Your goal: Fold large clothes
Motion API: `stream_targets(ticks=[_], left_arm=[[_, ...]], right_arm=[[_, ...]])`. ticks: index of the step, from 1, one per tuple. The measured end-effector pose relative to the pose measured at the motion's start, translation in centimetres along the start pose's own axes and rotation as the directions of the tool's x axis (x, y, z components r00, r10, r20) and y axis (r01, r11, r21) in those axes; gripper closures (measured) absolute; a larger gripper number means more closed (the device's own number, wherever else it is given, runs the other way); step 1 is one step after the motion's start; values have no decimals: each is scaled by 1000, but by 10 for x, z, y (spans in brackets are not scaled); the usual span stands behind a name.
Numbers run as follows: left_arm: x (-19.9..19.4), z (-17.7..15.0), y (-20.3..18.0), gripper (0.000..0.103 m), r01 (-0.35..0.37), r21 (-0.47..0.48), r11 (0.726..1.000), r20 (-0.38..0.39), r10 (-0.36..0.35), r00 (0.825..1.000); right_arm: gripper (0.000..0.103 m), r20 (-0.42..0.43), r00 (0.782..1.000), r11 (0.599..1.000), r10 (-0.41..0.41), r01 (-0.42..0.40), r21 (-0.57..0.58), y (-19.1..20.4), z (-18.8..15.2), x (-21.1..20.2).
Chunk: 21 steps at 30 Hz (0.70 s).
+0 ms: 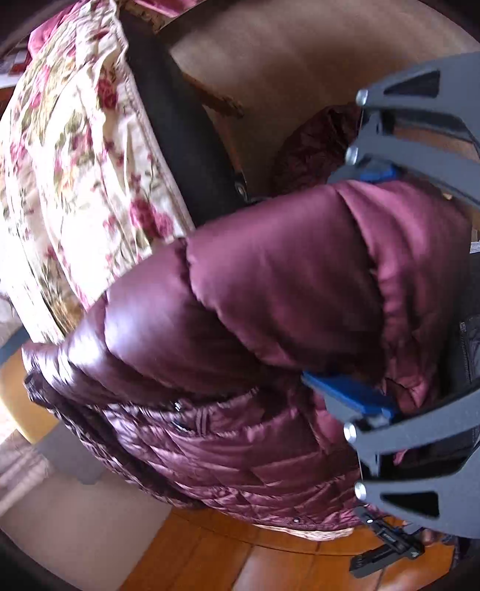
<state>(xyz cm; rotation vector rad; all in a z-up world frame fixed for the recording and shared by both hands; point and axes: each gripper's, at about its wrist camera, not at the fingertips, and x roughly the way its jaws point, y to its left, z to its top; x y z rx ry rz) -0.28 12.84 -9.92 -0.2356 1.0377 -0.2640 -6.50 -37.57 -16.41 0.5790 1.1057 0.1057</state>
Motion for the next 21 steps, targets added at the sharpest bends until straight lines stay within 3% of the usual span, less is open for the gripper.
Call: stream_targets(ticks=[2, 5, 10, 14, 21], left_arm=[[-2, 0, 0, 71, 23, -4, 1000, 7, -23, 1000], [-15, 2, -2, 78, 101, -13, 995, 24, -100, 995], [-36, 9, 3, 80, 182, -33, 983, 59, -180, 982], [-65, 13, 9, 82, 295, -71, 953, 108, -287, 952], [-75, 6, 9, 82, 264, -72, 962, 77, -259, 963]], right_arm=[[56, -5, 1000, 999, 7, -7, -34, 4, -2, -2], [77, -23, 999, 997, 35, -36, -66, 12, -5, -9], [83, -37, 995, 987, 87, -91, -130, 26, -4, -39], [85, -19, 982, 970, 185, -186, -159, 34, -7, -82], [85, -77, 971, 955, 226, -236, -179, 39, -6, -94]])
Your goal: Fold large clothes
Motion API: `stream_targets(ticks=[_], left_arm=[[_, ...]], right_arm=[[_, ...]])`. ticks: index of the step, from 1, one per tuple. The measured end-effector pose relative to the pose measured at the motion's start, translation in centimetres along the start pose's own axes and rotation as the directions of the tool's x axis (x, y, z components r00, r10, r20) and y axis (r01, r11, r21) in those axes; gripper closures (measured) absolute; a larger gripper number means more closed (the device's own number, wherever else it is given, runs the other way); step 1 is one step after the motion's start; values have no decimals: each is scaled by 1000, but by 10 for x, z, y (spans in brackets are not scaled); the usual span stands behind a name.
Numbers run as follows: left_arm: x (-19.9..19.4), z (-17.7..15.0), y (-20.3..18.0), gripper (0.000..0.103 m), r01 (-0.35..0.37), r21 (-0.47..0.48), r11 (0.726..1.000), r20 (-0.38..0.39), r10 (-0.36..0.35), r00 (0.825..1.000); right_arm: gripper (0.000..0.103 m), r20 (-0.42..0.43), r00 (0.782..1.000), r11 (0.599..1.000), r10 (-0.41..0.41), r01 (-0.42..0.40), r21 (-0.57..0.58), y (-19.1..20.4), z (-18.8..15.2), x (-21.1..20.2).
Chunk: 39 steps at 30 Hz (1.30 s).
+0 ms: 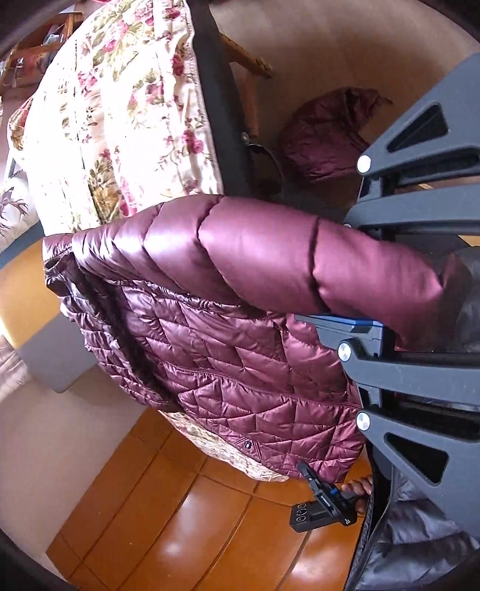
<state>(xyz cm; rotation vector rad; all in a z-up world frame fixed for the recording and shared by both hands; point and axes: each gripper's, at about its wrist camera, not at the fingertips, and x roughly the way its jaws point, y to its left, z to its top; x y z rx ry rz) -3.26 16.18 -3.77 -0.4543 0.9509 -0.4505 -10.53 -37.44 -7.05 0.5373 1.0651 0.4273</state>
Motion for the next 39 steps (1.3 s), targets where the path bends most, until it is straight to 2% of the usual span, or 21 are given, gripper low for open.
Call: stream_targets(ticks=[3, 6, 8, 12, 15, 16, 17, 21, 22, 23, 26, 28, 31, 34, 36, 39], left_arm=[[10, 3, 6, 82, -24, -15, 1000, -9, 23, 1000], [23, 2, 17, 80, -68, -31, 997, -44, 67, 997], [32, -1, 20, 79, -96, -23, 995, -68, 94, 993], [41, -6, 23, 75, -122, -12, 992, -82, 120, 989], [41, -8, 25, 66, -140, -15, 990, -82, 138, 987], [41, -9, 25, 61, -150, -16, 989, -80, 148, 986], [42, -10, 26, 58, -160, -16, 987, -81, 158, 984], [45, -12, 22, 56, -204, 25, 979, -87, 205, 975], [45, -13, 20, 56, -212, 38, 976, -86, 215, 973], [45, -14, 19, 56, -218, 49, 975, -87, 222, 971], [44, -14, 15, 59, -215, 80, 973, -92, 222, 971], [43, -15, 13, 62, -200, 87, 976, -95, 208, 974], [38, -14, 10, 74, -165, 97, 981, -93, 174, 980], [26, -9, 6, 80, -91, 75, 993, -69, 96, 993], [9, 1, 6, 80, 10, 27, 1000, -20, -9, 1000], [-10, 22, 11, 80, 135, -47, 990, 72, -131, 989]], right_arm=[[85, -4, 1000, 1000, -23, 23, 14, -5, 8, 15], [84, -76, 984, 986, -163, 165, 15, -13, 5, 44], [83, -105, 971, 976, -216, 217, 5, -18, -1, 58], [79, -123, 965, 970, -230, 238, 52, -31, -7, 74], [63, -124, 967, 969, -221, 233, 86, -41, -8, 76], [48, -120, 969, 969, -217, 229, 98, -45, -10, 75], [39, -115, 972, 969, -207, 220, 115, -49, -11, 73], [31, -135, 979, 973, -153, 173, 151, -60, -18, 73], [31, -151, 978, 974, -145, 168, 154, -62, -21, 76], [38, -161, 977, 975, -138, 162, 151, -61, -23, 78], [65, -182, 976, 984, -124, 145, 107, -50, -22, 82], [72, -184, 975, 988, -124, 138, 65, -39, -19, 82], [78, -175, 979, 994, -107, 111, 16, -23, -12, 69], [82, -119, 993, 1000, -8, 6, -10, -2, -3, 43], [83, -62, 995, 996, 76, -78, -36, 16, 5, 22], [83, 57, 975, 976, 213, -209, -59, 41, 27, -4]])
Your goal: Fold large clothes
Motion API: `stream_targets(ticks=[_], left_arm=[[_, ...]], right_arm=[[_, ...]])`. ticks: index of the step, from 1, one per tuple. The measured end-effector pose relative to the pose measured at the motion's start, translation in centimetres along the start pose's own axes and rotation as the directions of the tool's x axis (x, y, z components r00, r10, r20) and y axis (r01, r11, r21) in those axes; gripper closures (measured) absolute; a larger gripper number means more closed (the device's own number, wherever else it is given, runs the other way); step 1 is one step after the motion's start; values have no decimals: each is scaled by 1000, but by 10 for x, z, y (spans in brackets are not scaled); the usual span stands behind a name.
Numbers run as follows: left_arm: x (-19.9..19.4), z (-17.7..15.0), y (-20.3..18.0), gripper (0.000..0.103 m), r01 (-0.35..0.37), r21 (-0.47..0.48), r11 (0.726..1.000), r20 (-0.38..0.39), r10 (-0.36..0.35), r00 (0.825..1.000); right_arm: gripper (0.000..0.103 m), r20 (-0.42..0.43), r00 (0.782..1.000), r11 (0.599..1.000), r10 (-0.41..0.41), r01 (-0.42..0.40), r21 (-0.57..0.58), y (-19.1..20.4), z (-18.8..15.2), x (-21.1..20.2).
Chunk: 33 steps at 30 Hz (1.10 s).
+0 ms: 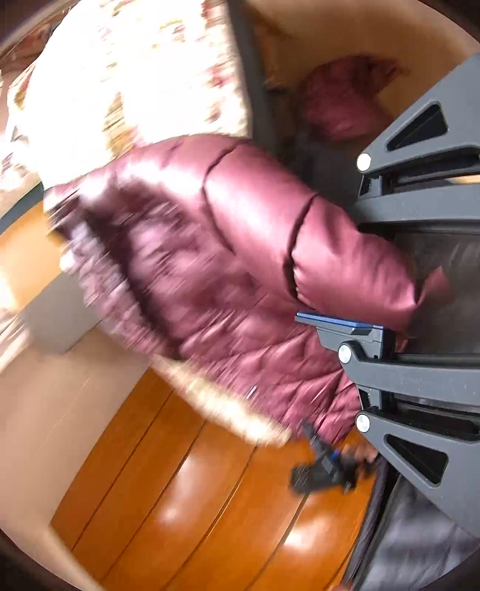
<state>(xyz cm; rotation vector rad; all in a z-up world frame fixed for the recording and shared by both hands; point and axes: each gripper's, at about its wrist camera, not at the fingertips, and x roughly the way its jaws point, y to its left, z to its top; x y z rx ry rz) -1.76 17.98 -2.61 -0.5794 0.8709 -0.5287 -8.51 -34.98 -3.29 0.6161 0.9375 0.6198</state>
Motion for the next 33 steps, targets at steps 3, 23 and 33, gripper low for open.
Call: stream_targets(ticks=[3, 23, 33], left_arm=[[-9, 22, 2, 80, 80, -58, 995, 61, -77, 995], [95, 222, 39, 47, -42, -354, 934, 99, 82, 992], [64, 210, 53, 29, -201, -139, 970, 178, 224, 958]], right_arm=[[83, 117, 991, 998, 63, -66, 19, 5, 28, -10], [81, 189, 965, 914, -179, 92, 396, -92, 193, 82], [45, 121, 988, 834, -91, 9, 552, -152, 225, 121]])
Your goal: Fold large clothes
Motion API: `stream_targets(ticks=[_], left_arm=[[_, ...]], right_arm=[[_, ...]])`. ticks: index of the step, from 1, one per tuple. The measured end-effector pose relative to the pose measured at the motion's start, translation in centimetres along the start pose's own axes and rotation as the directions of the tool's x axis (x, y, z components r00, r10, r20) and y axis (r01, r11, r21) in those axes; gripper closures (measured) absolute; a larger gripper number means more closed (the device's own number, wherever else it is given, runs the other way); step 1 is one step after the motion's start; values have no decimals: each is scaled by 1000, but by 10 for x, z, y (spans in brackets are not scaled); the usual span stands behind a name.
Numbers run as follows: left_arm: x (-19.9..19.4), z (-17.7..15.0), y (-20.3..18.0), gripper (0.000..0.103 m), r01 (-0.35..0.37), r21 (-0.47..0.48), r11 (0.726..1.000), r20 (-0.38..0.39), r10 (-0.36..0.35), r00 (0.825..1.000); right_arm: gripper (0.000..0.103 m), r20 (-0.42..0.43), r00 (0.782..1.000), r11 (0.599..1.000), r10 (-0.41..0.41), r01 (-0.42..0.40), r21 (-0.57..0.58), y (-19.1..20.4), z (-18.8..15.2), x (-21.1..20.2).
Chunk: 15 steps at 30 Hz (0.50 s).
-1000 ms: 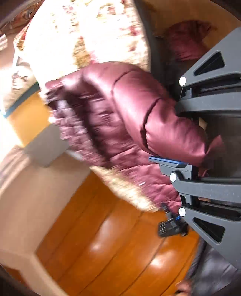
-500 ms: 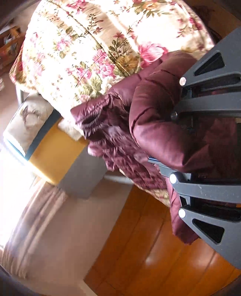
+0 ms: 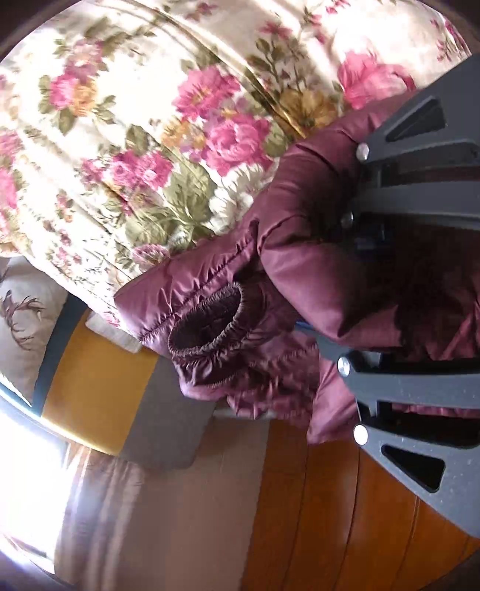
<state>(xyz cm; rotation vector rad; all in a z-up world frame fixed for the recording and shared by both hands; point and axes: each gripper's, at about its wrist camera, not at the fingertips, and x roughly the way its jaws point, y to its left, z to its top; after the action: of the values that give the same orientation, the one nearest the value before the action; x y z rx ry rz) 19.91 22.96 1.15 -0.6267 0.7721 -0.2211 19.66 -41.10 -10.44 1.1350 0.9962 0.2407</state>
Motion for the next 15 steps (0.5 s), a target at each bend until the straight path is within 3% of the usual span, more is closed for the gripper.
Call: stream_targets(ticks=[1, 2, 3, 7, 9, 11, 15], left_arm=[[-2, -9, 0, 29, 20, 52, 998, -10, -20, 1000], [-3, -20, -1, 29, 27, 112, 993, -25, -24, 999], [-1, -29, -4, 29, 37, 149, 988, -45, -30, 999], [15, -67, -15, 29, 91, 249, 964, -118, -63, 991], [21, -77, -14, 29, 114, 254, 961, -132, -83, 988], [26, -84, -10, 29, 146, 231, 962, -148, -113, 982], [45, -90, -2, 31, 187, 146, 972, -195, -157, 968]], right_arm=[[18, -4, 994, 994, 108, -108, 20, -1, 2, -6], [2, 2, 980, 980, 200, -200, 21, 1, 3, -14], [2, 14, 965, 965, 263, -263, 8, 5, 3, -24], [2, 90, 940, 944, 329, -325, -55, 13, 2, -72], [2, 116, 953, 954, 278, -261, -147, 11, -8, -97], [2, 140, 974, 960, 177, -140, -242, 3, -24, -110], [6, 136, 991, 937, -2, 50, -345, -25, -60, -95]])
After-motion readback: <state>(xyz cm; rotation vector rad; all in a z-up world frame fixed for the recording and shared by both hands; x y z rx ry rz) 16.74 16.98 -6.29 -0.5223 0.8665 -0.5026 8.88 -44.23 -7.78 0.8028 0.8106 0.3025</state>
